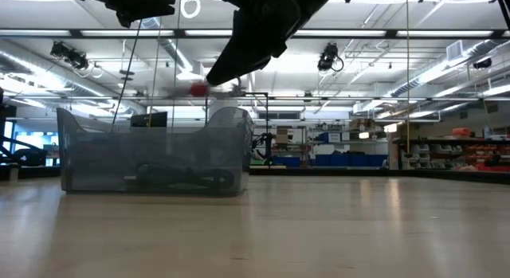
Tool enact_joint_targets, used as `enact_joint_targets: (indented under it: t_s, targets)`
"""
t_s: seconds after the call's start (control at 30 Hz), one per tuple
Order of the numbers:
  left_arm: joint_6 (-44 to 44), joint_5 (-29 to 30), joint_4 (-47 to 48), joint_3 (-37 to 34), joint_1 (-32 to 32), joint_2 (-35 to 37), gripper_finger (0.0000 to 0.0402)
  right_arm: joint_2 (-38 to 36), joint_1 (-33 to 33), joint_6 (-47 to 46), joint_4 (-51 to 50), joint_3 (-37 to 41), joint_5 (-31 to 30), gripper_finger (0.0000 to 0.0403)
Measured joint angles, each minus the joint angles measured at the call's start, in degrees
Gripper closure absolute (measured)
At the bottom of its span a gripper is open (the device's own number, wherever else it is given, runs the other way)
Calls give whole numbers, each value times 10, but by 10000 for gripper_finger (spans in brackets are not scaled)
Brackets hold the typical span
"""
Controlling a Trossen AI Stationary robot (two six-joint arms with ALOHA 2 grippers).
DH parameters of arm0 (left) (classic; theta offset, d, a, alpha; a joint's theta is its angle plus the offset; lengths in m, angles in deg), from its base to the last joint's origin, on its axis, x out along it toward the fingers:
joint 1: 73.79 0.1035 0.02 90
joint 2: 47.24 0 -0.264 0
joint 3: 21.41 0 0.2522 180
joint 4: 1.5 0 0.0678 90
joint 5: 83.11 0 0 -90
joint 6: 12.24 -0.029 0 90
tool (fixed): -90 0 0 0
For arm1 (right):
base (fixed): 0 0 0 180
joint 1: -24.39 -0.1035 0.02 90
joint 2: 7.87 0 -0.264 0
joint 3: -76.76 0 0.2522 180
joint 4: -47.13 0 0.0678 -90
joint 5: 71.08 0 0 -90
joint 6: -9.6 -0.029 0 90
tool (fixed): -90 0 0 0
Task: Pick and place USB-C Cables
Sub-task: Put the top white USB cable into the black bin, then put the white USB cable into the black bin
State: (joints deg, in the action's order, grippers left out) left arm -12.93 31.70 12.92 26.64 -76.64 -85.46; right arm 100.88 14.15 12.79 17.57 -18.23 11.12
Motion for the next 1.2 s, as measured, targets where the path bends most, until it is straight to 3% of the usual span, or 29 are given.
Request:
enact_joint_targets:
  t_s: [0.43,0.87,1.2]
  targets:
    - [0,0,0,0,0,0,228,0,0,-4,-3,0,0,277]
    - [0,0,0,0,0,0,228,0,-10,-61,-138,0,0,279]
    - [0,0,0,0,0,0,228,-47,-58,-91,-154,-1,-13,279]
